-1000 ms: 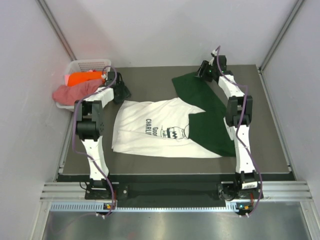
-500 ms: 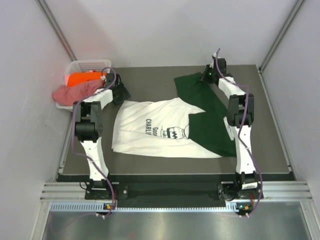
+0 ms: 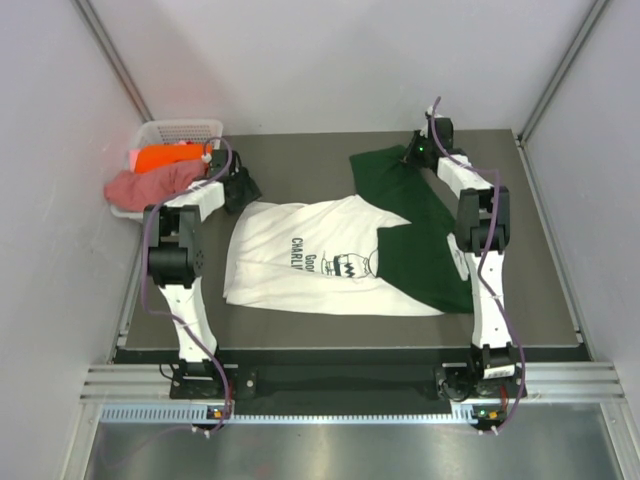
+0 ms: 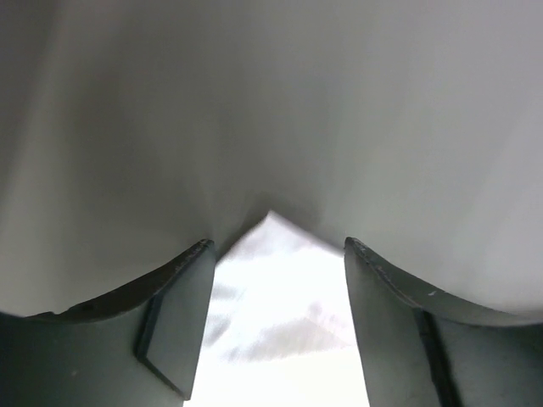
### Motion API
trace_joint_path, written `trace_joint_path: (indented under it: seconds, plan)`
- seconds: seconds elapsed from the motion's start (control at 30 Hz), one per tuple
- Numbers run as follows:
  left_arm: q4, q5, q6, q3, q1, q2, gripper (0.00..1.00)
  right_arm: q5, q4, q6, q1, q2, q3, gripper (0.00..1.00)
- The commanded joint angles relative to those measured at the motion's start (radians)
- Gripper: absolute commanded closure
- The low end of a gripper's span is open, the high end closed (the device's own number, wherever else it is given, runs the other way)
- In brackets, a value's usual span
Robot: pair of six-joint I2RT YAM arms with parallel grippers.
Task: Fold and stack the t-shirts
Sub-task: Fold the tshirt
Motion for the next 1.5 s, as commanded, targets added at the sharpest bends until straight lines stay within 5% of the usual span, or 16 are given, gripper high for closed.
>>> trace_joint_path:
  seconds: [0.0, 0.3, 0.43, 0.53, 0.6, 1.03, 1.47]
  plan:
    - [-0.085, -0.071, -0.003, -0.082, 0.036, -0.053, 0.30, 0.036, 0.001, -0.031, 0.002, -0.068, -0.023, 1.00]
    - [-0.119, -0.109, 0.063, -0.079, -0.025, -0.064, 0.44, 0.031, 0.010, -0.029, 0.001, -0.077, -0.046, 1.00]
    - [-0.172, -0.120, 0.083, -0.021, -0.038, -0.010, 0.77, 0.034, 0.018, -0.031, 0.002, -0.090, -0.064, 1.00]
    - [-0.186, -0.179, 0.082, 0.001, -0.036, -0.005, 0.85, 0.040, 0.028, -0.034, -0.001, -0.103, -0.081, 1.00]
    - [-0.182, -0.210, 0.068, -0.004, -0.033, -0.031, 1.00, 0.048, 0.034, -0.037, -0.001, -0.113, -0.095, 1.00]
    - [-0.110, -0.267, 0.014, -0.032, 0.024, -0.085, 1.00, 0.146, 0.154, 0.010, -0.039, -0.274, -0.287, 1.00]
    - [-0.050, -0.244, -0.009, 0.042, 0.025, -0.030, 1.00, 0.123, 0.111, 0.017, -0.074, -0.300, -0.192, 1.00]
